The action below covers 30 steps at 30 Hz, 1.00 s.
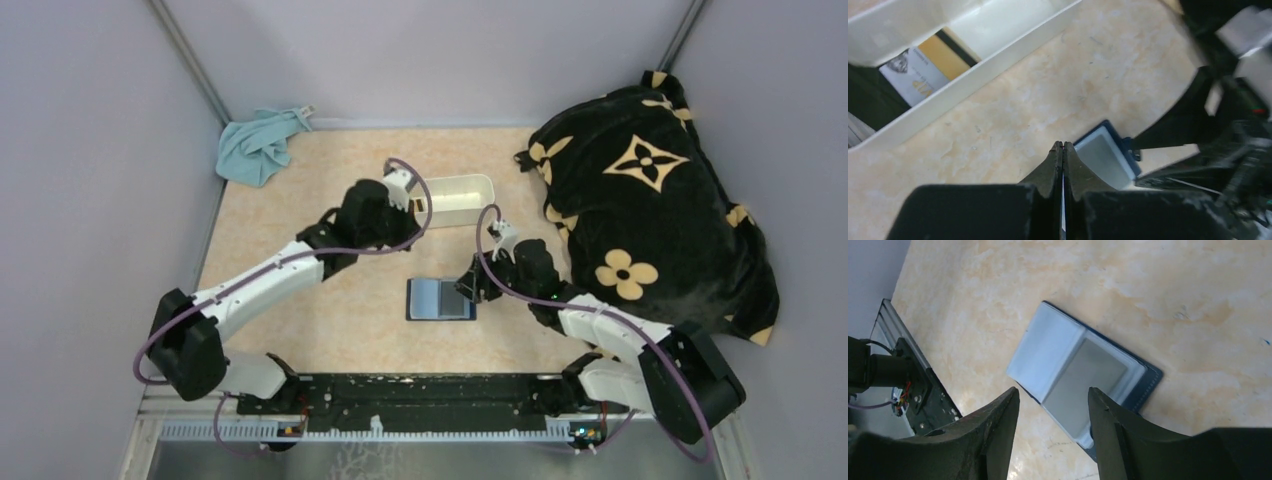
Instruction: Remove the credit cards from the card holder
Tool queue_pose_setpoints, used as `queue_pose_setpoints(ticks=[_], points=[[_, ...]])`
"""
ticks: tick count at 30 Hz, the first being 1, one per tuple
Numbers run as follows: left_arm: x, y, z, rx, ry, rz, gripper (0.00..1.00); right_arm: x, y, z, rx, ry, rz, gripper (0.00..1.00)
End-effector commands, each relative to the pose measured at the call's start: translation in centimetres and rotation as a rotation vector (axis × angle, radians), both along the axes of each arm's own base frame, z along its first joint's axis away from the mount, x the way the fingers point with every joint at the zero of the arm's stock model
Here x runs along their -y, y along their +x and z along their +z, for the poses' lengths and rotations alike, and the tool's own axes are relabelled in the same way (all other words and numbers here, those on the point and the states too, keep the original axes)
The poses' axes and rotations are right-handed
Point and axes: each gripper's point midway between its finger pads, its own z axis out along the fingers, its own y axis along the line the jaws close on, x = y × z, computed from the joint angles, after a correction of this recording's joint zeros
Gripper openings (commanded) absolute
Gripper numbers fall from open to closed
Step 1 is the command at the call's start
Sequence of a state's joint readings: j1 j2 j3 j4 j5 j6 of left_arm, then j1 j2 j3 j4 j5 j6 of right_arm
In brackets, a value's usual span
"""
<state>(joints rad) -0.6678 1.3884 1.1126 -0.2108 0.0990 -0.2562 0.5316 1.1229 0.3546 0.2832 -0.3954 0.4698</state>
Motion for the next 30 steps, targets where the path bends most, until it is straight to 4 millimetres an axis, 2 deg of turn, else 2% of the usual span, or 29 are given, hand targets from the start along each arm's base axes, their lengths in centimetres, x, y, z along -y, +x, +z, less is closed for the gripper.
queue_pose_setpoints(ticks=[1, 3, 4, 6, 11, 12, 13, 14, 15, 17, 18, 19, 22, 26, 28, 30], points=[[-3.9, 0.9, -5.2, 0.101, 0.085, 0.251, 0.04, -2.0, 1.3, 2.0, 0.062, -0.010, -0.015, 0.54], [-6.6, 1.2, -7.1, 0.094, 0.035, 0.417, 0.47, -2.6, 1.4, 1.8, 0.047, 0.000, -0.027, 0.54], [-7.6, 1.1, -7.9, 0.067, 0.015, 0.452, 0.54, -2.8, 1.4, 1.6, 0.044, 0.000, -0.033, 0.54], [-8.1, 0.3, -8.3, 0.005, -0.034, 0.447, 0.59, -3.0, 1.3, 1.5, 0.039, -0.005, -0.047, 0.54], [-4.7, -2.0, -5.7, 0.023, -0.157, 0.225, 0.98, -2.1, 1.4, 0.0, 0.018, -0.067, -0.084, 0.54], [-4.0, -2.4, -5.6, 0.019, -0.154, 0.193, 0.98, -2.0, 1.5, -0.6, 0.008, -0.085, -0.080, 0.52], [-3.4, -2.7, -5.6, 0.014, -0.152, 0.163, 0.86, -2.1, 1.4, -1.3, -0.008, -0.107, -0.065, 0.48], [-2.9, -2.8, -5.7, 0.004, -0.152, 0.145, 0.69, -2.2, 1.4, -2.1, -0.027, -0.131, -0.056, 0.44], [-2.4, -3.1, -6.1, -0.013, -0.155, 0.125, 0.45, -2.2, 1.4, -2.8, -0.047, -0.150, -0.053, 0.39], [-1.6, -3.6, -7.0, -0.040, -0.155, 0.080, 0.06, -2.4, 1.5, -3.8, -0.072, -0.160, -0.048, 0.24], [-1.4, -3.8, -7.9, -0.065, -0.144, 0.074, 0.00, -2.5, 1.5, -4.0, -0.081, -0.155, -0.051, 0.12], [-1.1, -4.0, -8.6, -0.087, -0.138, 0.061, 0.00, -2.7, 1.5, -4.2, -0.090, -0.149, -0.054, 0.01], [-0.8, -4.7, -10.4, -0.168, -0.108, 0.062, 0.00, -2.7, 1.5, -4.0, -0.083, -0.130, -0.065, 0.00], [0.2, -6.2, -11.0, -0.187, -0.120, 0.023, 0.00, -2.1, 1.6, -3.4, -0.063, -0.142, -0.086, 0.00], [0.6, -7.0, -11.4, -0.206, -0.132, -0.001, 0.00, -1.7, 1.7, -3.1, -0.052, -0.155, -0.096, 0.04], [1.0, -7.8, -12.0, -0.236, -0.139, -0.018, 0.00, -1.3, 1.8, -3.0, -0.043, -0.186, -0.103, 0.15]])
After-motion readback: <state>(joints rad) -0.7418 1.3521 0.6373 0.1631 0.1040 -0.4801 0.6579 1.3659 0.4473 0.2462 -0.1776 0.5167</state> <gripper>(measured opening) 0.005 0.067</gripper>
